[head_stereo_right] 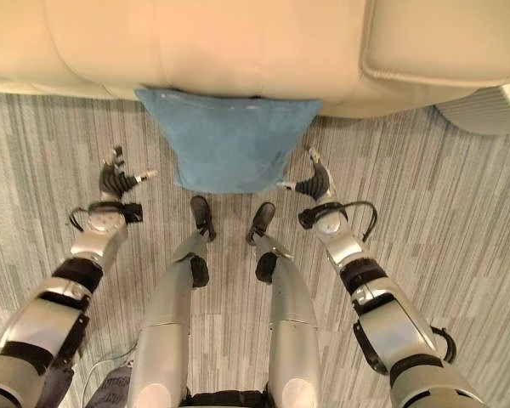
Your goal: Pick up all the scattered cushions and arrange them neatly on the sofa.
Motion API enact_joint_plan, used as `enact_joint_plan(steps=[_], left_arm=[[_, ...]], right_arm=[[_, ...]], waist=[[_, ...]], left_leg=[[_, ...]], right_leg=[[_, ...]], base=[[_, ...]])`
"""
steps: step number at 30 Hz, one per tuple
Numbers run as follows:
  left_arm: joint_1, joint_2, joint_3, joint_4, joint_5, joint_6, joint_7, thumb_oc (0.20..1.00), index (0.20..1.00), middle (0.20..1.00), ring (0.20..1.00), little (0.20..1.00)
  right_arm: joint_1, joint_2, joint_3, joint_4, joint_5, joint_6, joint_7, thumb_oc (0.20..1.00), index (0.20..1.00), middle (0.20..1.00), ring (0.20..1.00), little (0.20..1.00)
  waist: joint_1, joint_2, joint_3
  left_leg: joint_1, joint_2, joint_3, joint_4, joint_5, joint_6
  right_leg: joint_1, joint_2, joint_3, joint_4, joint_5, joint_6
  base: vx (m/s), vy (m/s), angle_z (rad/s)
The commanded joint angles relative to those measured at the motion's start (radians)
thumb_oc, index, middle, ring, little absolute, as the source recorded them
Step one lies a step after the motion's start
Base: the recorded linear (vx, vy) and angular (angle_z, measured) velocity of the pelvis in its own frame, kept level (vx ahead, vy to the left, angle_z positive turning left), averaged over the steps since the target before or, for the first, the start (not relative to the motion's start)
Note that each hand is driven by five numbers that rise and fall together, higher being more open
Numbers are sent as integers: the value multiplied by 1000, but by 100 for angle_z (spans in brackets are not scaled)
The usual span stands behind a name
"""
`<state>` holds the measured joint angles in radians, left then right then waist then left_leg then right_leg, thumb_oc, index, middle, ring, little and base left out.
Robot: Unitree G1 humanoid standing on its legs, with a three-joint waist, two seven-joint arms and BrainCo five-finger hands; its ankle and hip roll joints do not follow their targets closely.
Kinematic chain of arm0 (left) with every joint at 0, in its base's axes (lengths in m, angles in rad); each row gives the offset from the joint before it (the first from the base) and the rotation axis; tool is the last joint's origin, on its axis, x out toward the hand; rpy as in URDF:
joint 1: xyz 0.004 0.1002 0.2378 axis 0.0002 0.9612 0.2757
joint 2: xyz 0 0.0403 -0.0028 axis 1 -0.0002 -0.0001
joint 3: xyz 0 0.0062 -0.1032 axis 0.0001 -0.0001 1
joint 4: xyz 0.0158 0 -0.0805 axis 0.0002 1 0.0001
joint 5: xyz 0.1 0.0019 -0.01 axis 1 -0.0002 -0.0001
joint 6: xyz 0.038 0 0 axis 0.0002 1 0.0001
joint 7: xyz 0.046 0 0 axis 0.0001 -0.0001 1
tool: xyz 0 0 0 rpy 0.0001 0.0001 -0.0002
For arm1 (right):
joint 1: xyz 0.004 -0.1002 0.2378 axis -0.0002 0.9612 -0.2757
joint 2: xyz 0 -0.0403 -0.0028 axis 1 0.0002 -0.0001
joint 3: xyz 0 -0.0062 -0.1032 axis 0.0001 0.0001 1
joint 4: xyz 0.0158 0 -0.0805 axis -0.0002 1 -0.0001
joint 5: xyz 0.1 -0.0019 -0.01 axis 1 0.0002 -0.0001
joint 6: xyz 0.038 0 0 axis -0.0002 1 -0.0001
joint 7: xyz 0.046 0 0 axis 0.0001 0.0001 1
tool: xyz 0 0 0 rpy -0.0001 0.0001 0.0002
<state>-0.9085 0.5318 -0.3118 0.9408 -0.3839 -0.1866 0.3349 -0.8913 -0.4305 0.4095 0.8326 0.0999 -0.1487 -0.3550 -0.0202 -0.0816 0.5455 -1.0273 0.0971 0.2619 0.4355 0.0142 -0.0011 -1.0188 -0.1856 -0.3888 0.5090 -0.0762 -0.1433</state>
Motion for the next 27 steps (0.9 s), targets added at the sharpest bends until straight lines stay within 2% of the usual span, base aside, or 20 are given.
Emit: enact_joint_plan(steps=[1, 15, 18, 27], left_arm=[[66, -32, 12, 1, -50, -27, 37, 1000, 1000, 1000, 1000, 1000], [-62, 28, -17, 15, -137, -11, 21, 1000, 1000, 1000, 1000, 1000], [-113, 40, -39, 17, -131, 1, 26, 1000, 1000, 1000, 1000, 1000], [-211, 28, -100, -19, -155, -2, 52, 1000, 1000, 1000, 1000, 1000]], right_arm=[[117, -32, -17, 16, 55, -25, -57, 1000, 1000, 1000, 1000, 1000], [43, -109, -39, 9, 76, -21, -76, 1000, 1000, 1000, 1000, 1000], [-12, -140, -14, -9, 77, -18, -73, 1000, 1000, 1000, 1000, 1000], [-167, -161, 62, 31, 87, -1, -83, 1000, 1000, 1000, 1000, 1000]], waist=[[-19, 56, -129], [-52, 62, -147], [-55, 65, -140], [-42, 73, -139]], left_leg=[[-82, 143, -49, -86, 98, -137], [-329, 152, -31, 95, 30, -92], [-394, 164, -28, 165, 7, -79], [-492, 176, -44, 253, -7, -68]], right_leg=[[-74, -144, 109, 40, 37, 277], [-366, -144, 206, 207, -5, 269], [-444, -136, 234, 265, -18, 266], [-544, -132, 264, 344, -40, 254]], base=[[65, 72, -6], [66, 44, -6], [70, -9, -18], [48, -33, -4]])
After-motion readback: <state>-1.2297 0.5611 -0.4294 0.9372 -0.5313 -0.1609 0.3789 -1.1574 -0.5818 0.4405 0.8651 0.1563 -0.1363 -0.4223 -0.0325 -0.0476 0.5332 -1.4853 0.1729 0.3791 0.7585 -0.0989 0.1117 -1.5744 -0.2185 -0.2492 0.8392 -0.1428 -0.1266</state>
